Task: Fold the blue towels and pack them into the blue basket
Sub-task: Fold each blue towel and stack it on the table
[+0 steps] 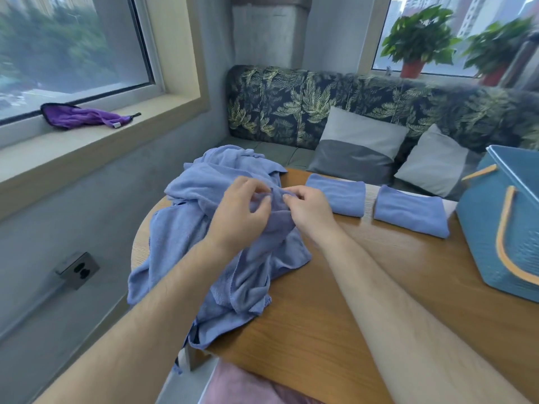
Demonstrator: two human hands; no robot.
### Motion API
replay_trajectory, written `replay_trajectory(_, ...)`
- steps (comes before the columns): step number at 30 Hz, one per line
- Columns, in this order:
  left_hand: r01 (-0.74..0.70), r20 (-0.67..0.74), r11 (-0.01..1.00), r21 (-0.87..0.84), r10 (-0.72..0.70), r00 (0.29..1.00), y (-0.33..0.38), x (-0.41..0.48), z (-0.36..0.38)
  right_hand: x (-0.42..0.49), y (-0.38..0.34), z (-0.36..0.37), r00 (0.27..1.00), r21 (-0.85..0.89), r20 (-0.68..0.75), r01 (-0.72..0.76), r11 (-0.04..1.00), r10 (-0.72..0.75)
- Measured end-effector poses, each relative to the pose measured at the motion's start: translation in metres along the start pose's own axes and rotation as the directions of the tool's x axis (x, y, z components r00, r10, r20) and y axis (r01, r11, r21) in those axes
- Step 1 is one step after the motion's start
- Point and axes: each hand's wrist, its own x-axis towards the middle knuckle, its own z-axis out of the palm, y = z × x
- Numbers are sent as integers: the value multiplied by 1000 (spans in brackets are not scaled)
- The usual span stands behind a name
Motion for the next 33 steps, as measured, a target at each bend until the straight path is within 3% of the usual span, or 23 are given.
replay_trajectory(2,-79,12,948,307,79,997,-11,10,3,-12,0,-20,999,-15,-39,35,999,-36)
replay_trajectory(3,-77,73,901,426,51,996,-12,15,7,-20,1,-31,997,-20,-62,45,999,-46)
replay_trajectory(5,-102,167,849,518,17,986,-7,21,19,-37,8,-53,992,-21,-122,31,999,-33)
replay_trajectory(7,-171,227,889,425,78,971,9,18,37,-54,16,-76,983,-66,-185,-22,998,9)
replay_trajectory(9,-208,285,951,228,139,948,35,6,55,-67,21,-96,983,-103,-170,-82,991,64)
replay_trajectory(12,-314,391,949,-10,293,873,81,-19,84,-84,31,-124,989,-5,16,-144,989,145)
replay_trajectory(14,-304,420,946,-114,323,848,103,-35,95,-99,43,-143,985,-44,102,-133,990,137)
replay_trajectory(17,-244,451,947,-208,315,835,110,-53,108,-129,66,-167,983,-136,-8,-181,974,182)
replay_trajectory(20,-257,488,957,-132,289,824,99,-73,124,-164,84,-189,944,-187,-219,-289,939,247)
replay_trajectory(22,-335,500,937,96,246,831,86,-85,135,-188,90,-202,897,-248,-316,-393,885,310)
replay_trajectory(24,-361,516,886,290,173,839,78,-96,140,-206,93,-213,860,-347,-318,-497,795,399)
replay_trajectory(26,-349,520,893,284,162,838,78,-102,143,-215,90,-217,840,-454,-267,-542,707,472)
replay_trajectory(28,-323,520,935,147,205,829,87,-103,144,-213,86,-211,871,-527,-213,-484,699,443)
replay_trajectory(31,-309,610,949,-58,278,742,105,-103,142,-200,77,-190,956,-467,-107,-291,835,274)
replay_trajectory(33,-291,618,942,-166,329,714,108,-105,138,-190,79,-178,976,-460,-50,-210,863,211)
